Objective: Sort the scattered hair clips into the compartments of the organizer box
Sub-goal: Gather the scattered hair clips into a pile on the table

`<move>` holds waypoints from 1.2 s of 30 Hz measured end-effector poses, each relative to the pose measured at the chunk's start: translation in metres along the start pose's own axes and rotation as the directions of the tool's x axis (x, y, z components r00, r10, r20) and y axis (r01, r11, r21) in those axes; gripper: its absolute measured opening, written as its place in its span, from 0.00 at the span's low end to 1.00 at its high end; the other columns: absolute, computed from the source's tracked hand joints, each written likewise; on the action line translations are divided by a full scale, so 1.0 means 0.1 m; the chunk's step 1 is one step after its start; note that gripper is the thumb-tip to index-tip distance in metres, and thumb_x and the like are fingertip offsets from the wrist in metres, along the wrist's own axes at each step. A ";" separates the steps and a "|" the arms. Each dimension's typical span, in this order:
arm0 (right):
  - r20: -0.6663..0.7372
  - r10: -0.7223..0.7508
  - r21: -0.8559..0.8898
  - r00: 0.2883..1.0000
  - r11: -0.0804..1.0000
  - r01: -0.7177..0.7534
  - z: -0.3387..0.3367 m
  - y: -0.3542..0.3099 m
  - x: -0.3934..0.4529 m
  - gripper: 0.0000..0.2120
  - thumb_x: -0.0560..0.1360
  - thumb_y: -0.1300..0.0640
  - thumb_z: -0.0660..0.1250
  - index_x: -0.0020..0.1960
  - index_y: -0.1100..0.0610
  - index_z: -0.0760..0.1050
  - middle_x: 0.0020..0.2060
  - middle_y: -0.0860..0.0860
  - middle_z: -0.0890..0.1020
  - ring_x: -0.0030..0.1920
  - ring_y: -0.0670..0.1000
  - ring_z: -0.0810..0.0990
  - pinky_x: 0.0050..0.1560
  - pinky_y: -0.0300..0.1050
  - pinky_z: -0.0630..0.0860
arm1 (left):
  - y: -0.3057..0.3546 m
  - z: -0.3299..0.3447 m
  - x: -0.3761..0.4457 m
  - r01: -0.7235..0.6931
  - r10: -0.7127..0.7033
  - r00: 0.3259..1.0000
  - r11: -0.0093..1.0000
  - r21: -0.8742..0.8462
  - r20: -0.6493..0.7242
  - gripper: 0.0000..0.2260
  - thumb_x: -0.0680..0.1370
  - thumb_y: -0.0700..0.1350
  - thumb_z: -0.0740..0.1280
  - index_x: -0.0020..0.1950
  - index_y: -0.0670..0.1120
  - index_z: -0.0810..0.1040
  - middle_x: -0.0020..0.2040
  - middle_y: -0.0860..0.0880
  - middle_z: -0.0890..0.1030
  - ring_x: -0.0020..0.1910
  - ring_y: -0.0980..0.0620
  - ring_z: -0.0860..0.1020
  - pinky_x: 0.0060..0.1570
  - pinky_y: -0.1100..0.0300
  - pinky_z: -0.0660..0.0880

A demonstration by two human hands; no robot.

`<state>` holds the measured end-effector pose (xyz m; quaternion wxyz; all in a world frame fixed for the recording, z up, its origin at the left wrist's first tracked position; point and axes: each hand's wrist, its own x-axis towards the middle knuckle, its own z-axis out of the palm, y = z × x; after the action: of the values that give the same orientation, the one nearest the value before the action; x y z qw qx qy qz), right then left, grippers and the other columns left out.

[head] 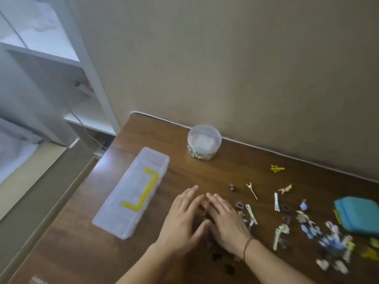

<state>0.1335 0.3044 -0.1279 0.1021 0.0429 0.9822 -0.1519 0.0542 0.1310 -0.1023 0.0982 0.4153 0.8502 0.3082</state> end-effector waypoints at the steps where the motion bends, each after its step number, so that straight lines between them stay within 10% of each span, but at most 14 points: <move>1: -0.009 -0.026 0.006 1.000 1.000 0.026 0.05 -0.01 -0.15 0.30 0.80 0.39 0.38 0.77 0.47 0.57 0.78 0.44 0.51 0.78 0.49 0.47 0.77 0.49 0.42 | 0.01 0.11 -0.05 0.023 -0.024 0.999 0.999 0.025 0.045 0.29 0.80 0.62 0.57 0.78 0.50 0.62 0.80 0.54 0.50 0.79 0.53 0.49 0.76 0.51 0.52; 9: -0.291 0.054 0.142 0.955 0.990 -0.013 -0.20 0.58 -0.51 0.24 0.80 0.40 0.52 0.73 0.48 0.66 0.75 0.44 0.62 0.77 0.47 0.52 0.75 0.53 0.55 | 0.16 0.63 -0.13 0.048 -0.048 0.998 0.999 0.017 -0.044 0.32 0.79 0.66 0.55 0.78 0.50 0.62 0.81 0.52 0.52 0.80 0.51 0.48 0.76 0.47 0.51; 17: 0.015 -0.031 0.047 0.999 0.998 0.030 -0.37 1.14 0.14 0.32 0.77 0.34 0.50 0.77 0.44 0.54 0.78 0.44 0.52 0.78 0.47 0.44 0.76 0.54 0.51 | 0.07 0.68 0.29 0.115 -0.120 0.991 0.989 0.097 0.053 0.38 0.77 0.72 0.48 0.79 0.49 0.61 0.80 0.53 0.55 0.79 0.56 0.44 0.78 0.50 0.46; 36: -0.196 -0.074 0.262 0.978 0.957 0.126 0.30 0.66 -1.50 0.26 0.79 0.38 0.57 0.74 0.48 0.64 0.78 0.43 0.56 0.78 0.49 0.50 0.73 0.56 0.58 | 0.68 1.05 -0.60 -0.053 0.115 0.976 0.949 -0.312 0.183 0.32 0.78 0.66 0.62 0.78 0.58 0.60 0.80 0.57 0.55 0.79 0.52 0.54 0.73 0.43 0.59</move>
<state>0.2933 0.3501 -0.1427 -0.0041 0.0205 0.9580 -0.2861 0.1812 0.1631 -0.1494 0.2323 0.4598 0.7598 0.3967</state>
